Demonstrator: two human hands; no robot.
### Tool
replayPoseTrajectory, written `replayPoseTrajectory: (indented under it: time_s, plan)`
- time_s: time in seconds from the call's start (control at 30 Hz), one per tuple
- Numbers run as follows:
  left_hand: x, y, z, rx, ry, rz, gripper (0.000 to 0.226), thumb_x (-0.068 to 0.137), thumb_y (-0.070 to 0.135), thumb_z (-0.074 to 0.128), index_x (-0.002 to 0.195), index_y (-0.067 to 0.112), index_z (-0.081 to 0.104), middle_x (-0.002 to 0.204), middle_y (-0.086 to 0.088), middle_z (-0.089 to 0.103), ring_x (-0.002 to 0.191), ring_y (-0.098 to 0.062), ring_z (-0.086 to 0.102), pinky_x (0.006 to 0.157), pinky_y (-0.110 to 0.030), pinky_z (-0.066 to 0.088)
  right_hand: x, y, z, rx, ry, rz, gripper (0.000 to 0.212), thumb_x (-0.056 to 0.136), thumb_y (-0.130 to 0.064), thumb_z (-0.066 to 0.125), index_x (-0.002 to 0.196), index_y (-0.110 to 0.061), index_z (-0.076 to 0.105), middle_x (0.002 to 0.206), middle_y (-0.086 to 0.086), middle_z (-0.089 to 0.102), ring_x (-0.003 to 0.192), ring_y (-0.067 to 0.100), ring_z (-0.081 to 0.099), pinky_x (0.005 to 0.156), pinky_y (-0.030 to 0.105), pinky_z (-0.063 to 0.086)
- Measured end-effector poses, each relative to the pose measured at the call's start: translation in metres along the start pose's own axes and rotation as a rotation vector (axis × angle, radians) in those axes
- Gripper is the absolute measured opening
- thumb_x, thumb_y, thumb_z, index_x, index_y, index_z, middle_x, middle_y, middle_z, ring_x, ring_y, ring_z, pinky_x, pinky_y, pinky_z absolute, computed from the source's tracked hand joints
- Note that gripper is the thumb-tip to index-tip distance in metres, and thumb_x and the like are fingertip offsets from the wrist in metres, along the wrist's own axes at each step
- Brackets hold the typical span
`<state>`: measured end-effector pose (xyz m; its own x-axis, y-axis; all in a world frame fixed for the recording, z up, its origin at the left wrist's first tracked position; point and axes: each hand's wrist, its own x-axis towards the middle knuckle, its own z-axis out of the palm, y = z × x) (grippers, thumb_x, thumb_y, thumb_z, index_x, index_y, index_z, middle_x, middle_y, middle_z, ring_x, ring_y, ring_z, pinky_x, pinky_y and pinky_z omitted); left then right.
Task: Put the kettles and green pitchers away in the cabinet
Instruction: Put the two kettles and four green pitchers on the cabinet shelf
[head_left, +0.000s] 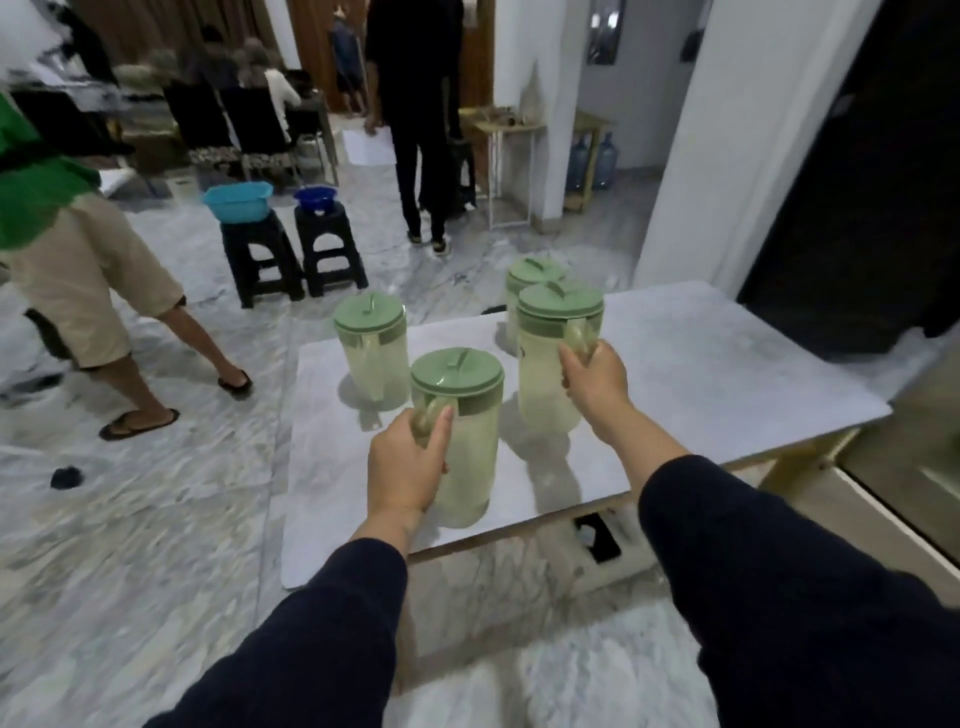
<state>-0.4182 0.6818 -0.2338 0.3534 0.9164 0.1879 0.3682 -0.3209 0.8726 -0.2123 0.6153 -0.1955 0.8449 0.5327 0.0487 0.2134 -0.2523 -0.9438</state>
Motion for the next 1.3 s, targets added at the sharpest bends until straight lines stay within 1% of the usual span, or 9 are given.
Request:
replayPoseTrajectory:
  time_s: [0.2, 0.3, 0.53, 0.63, 0.73, 0.97, 1.1, 1.2, 1.3]
  plan:
    - [-0.039, 0.057, 0.009, -0.041, -0.151, 0.133, 0.043, 0.091, 0.053, 0.051, 0.081, 0.011, 0.059, 0.066, -0.005, 0.067, 0.053, -0.011, 0.066, 0.056, -0.027, 0.05, -0.078, -0.007, -0.108, -0.016, 0.199, -0.02, 0.013, 0.095, -0.028, 0.054, 0.088, -0.018, 0.051, 0.077, 0.002, 0.056, 0.076, 0.023, 0.056, 0.075, 0.04, 0.05]
    - [-0.066, 0.097, 0.024, -0.109, -0.25, 0.21, 0.043, 0.092, 0.051, 0.051, 0.081, 0.01, 0.06, 0.065, -0.007, 0.067, 0.053, -0.012, 0.066, 0.054, -0.025, 0.046, -0.116, -0.008, -0.168, -0.054, 0.326, -0.001, 0.015, 0.095, -0.028, 0.054, 0.094, -0.013, 0.053, 0.08, 0.005, 0.058, 0.078, 0.024, 0.057, 0.077, 0.041, 0.051]
    - [-0.152, 0.198, 0.087, -0.275, -0.509, 0.355, 0.038, 0.091, 0.052, 0.052, 0.081, 0.016, 0.06, 0.065, -0.003, 0.066, 0.056, -0.017, 0.068, 0.059, -0.029, 0.052, -0.205, -0.006, -0.318, -0.144, 0.683, 0.091, 0.023, 0.093, -0.031, 0.055, 0.102, -0.011, 0.051, 0.098, 0.013, 0.063, 0.088, 0.03, 0.062, 0.074, 0.036, 0.049]
    - [-0.198, 0.24, 0.116, -0.35, -0.631, 0.413, 0.037, 0.091, 0.051, 0.053, 0.081, 0.016, 0.06, 0.068, -0.005, 0.067, 0.054, -0.015, 0.068, 0.053, -0.025, 0.047, -0.246, -0.003, -0.38, -0.156, 0.833, 0.108, 0.027, 0.092, -0.033, 0.056, 0.104, -0.009, 0.052, 0.101, 0.015, 0.065, 0.091, 0.033, 0.064, 0.076, 0.043, 0.054]
    - [-0.25, 0.283, 0.141, -0.417, -0.749, 0.455, 0.036, 0.091, 0.052, 0.052, 0.084, 0.018, 0.06, 0.073, -0.005, 0.067, 0.06, -0.017, 0.068, 0.054, -0.024, 0.046, -0.292, -0.001, -0.437, -0.18, 0.922, 0.124, 0.021, 0.095, -0.031, 0.053, 0.102, -0.012, 0.047, 0.096, 0.011, 0.062, 0.083, 0.026, 0.06, 0.058, 0.027, 0.044]
    - [-0.389, 0.385, 0.195, -0.523, -0.904, 0.601, 0.038, 0.091, 0.052, 0.051, 0.08, 0.018, 0.061, 0.071, -0.004, 0.069, 0.057, -0.01, 0.067, 0.051, -0.021, 0.044, -0.409, 0.013, -0.576, -0.237, 1.173, 0.159, 0.022, 0.095, -0.032, 0.054, 0.103, -0.012, 0.053, 0.096, 0.008, 0.062, 0.086, 0.024, 0.061, 0.073, 0.037, 0.052]
    - [-0.477, 0.447, 0.224, -0.617, -0.984, 0.648, 0.04, 0.089, 0.055, 0.051, 0.081, 0.017, 0.061, 0.07, -0.004, 0.07, 0.059, -0.011, 0.069, 0.055, -0.03, 0.053, -0.471, 0.015, -0.658, -0.264, 1.283, 0.158, 0.026, 0.095, -0.033, 0.053, 0.108, -0.01, 0.054, 0.1, 0.009, 0.063, 0.092, 0.026, 0.062, 0.077, 0.038, 0.051]
    - [-0.542, 0.495, 0.238, -0.69, -1.029, 0.69, 0.034, 0.09, 0.053, 0.052, 0.081, 0.021, 0.059, 0.072, -0.001, 0.069, 0.06, -0.009, 0.068, 0.059, -0.029, 0.054, -0.509, 0.013, -0.718, -0.301, 1.348, 0.15, 0.024, 0.096, -0.033, 0.052, 0.109, -0.013, 0.052, 0.099, 0.006, 0.062, 0.093, 0.026, 0.062, 0.08, 0.038, 0.053]
    - [-0.591, 0.535, 0.256, -0.774, -1.089, 0.68, 0.032, 0.091, 0.05, 0.053, 0.083, 0.02, 0.058, 0.073, 0.0, 0.069, 0.062, -0.008, 0.07, 0.062, -0.031, 0.056, -0.538, 0.012, -0.77, -0.34, 1.406, 0.15, 0.028, 0.095, -0.035, 0.051, 0.111, -0.011, 0.052, 0.103, 0.012, 0.065, 0.095, 0.029, 0.063, 0.083, 0.041, 0.052]
